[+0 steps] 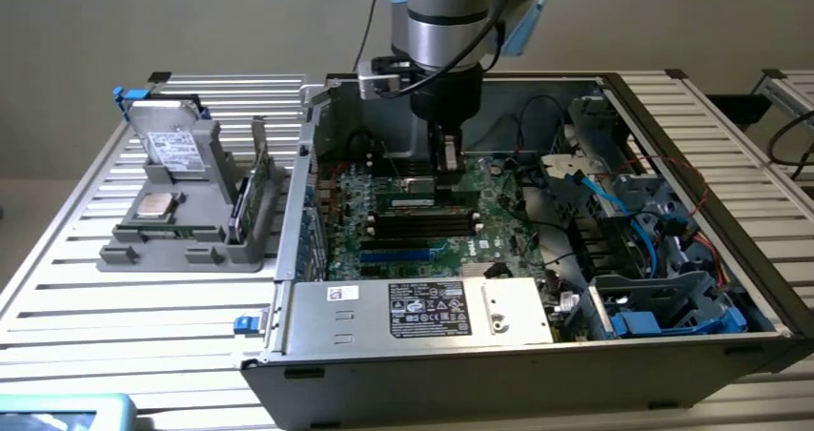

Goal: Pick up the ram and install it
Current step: 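Insert the ram into the slot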

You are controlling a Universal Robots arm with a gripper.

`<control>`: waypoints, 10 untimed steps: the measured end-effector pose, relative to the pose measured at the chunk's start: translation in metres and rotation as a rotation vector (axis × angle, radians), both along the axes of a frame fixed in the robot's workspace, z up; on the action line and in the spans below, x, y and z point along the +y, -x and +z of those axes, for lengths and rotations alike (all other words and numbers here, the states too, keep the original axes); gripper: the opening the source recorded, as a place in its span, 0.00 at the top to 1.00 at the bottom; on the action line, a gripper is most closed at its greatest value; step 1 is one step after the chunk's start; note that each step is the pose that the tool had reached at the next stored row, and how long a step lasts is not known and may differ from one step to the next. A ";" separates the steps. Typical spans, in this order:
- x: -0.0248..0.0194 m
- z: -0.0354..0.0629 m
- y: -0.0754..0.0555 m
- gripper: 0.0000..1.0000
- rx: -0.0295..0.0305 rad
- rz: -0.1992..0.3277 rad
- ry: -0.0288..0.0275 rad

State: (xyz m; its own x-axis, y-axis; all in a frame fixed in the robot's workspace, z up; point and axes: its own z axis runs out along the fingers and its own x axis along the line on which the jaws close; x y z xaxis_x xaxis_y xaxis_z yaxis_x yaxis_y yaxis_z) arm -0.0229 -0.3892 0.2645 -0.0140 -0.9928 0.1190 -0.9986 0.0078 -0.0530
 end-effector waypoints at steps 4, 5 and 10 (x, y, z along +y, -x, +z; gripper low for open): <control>0.0013 -0.0021 0.000 0.87 0.0000 0.000 0.0159; 0.0014 -0.0031 0.000 0.87 0.0000 0.000 0.0157; 0.0008 -0.0063 0.000 0.87 0.0012 0.000 0.0153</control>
